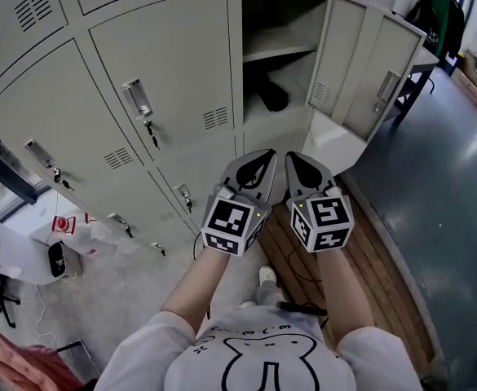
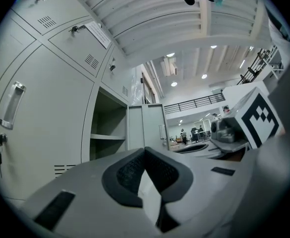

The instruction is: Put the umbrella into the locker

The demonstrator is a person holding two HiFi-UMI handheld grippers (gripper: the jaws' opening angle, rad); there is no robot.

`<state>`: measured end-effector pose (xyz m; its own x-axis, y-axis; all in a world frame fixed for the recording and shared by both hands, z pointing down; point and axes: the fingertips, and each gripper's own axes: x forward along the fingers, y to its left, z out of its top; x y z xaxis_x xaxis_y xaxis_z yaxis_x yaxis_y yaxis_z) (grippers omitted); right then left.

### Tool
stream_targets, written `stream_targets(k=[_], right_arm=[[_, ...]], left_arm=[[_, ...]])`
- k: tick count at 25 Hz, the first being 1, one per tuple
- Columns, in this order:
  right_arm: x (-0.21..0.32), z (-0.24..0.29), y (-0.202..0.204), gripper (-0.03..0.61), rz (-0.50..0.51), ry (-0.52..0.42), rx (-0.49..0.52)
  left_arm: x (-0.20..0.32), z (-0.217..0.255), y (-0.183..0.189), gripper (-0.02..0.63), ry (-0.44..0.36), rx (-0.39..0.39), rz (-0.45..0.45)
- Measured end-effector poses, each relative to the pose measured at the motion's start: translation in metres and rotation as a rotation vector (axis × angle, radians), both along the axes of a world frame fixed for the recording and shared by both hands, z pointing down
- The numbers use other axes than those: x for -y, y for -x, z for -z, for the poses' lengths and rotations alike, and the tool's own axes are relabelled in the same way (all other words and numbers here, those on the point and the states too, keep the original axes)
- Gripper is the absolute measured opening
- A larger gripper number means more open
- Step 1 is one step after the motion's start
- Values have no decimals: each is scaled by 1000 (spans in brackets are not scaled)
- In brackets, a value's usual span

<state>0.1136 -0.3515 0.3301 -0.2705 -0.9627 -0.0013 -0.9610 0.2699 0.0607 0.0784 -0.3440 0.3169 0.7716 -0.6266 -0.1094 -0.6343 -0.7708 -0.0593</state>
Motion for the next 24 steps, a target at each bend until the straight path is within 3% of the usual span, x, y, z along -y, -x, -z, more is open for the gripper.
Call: stream_targets(k=[7,20,24], right_arm=[[-34,-15,12,-15,-9,44,-21],[-66,-6,6,-15,-1,-5,-70],[-72,-1,-1,-15,3,-11,-79]], left_arm=[[-28,-13,6,17,28,0,-18],[-49,-12,-7,17,36,-6,-2],[-57,-3,-16,17,2,-21,0]])
